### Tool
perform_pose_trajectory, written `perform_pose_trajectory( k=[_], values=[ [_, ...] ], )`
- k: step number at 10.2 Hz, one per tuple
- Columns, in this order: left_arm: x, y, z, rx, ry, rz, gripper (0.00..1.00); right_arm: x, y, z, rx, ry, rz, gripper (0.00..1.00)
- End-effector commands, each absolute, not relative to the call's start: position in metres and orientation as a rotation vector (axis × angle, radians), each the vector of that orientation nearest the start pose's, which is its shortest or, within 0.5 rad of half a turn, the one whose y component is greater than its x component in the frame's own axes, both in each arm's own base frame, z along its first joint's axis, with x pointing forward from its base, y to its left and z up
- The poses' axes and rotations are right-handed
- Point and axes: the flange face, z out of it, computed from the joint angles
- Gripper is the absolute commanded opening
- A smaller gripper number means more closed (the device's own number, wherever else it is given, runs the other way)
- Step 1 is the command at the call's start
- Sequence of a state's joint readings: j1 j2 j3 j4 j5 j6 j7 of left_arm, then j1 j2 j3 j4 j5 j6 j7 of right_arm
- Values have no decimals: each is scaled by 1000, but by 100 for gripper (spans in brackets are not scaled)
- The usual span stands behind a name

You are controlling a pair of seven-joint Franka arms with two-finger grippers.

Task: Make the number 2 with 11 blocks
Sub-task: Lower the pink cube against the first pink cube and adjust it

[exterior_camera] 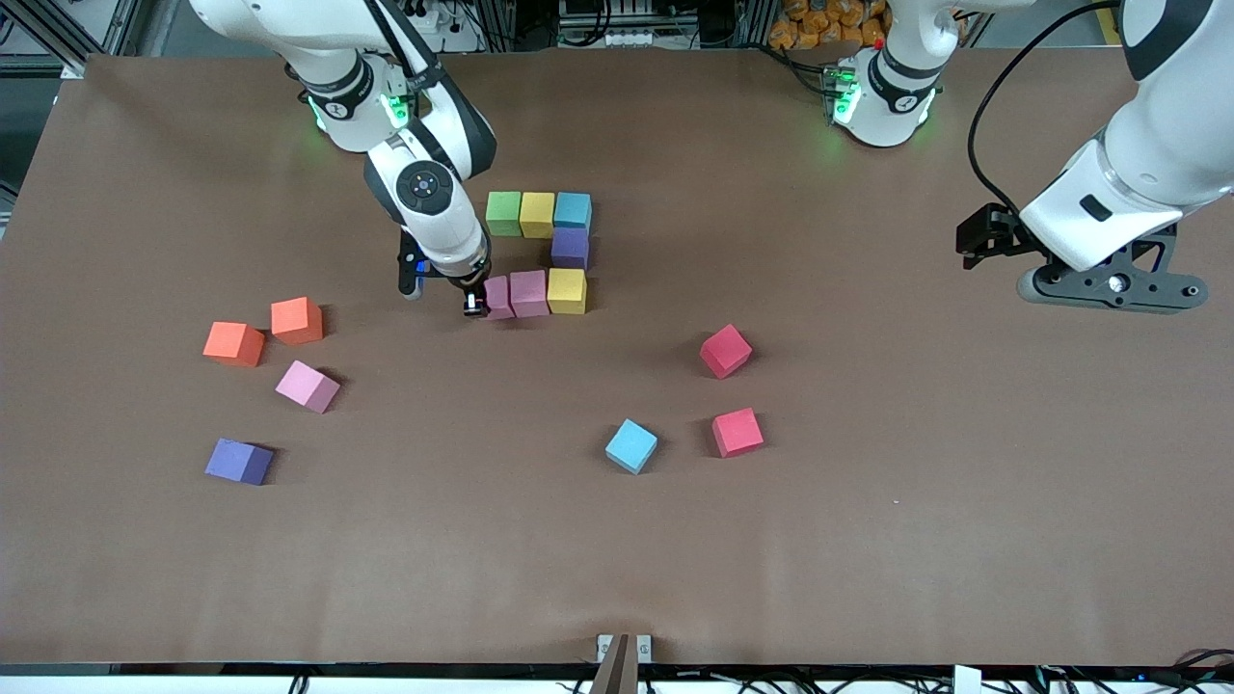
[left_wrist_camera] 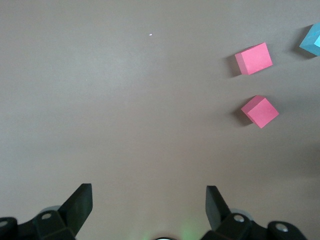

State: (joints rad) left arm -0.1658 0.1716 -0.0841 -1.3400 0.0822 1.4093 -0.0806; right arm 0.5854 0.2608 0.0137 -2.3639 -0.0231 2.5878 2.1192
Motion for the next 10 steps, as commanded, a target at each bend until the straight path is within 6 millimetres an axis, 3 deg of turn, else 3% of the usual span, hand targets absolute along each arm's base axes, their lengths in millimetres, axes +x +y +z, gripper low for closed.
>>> perform_pose_trajectory(
  k=[1, 5, 10],
  values=[
    [568, -133, 626, -3040, 238, 140, 100, 413, 285, 212, -2310, 2188, -12, 100],
    [568, -134, 626, -3040, 238, 139, 100, 414, 285, 214, -2311, 2186, -14, 100],
    [568, -134, 626, -3040, 238, 139, 100, 433, 289, 239, -2415, 2107, -106, 100]
  ],
)
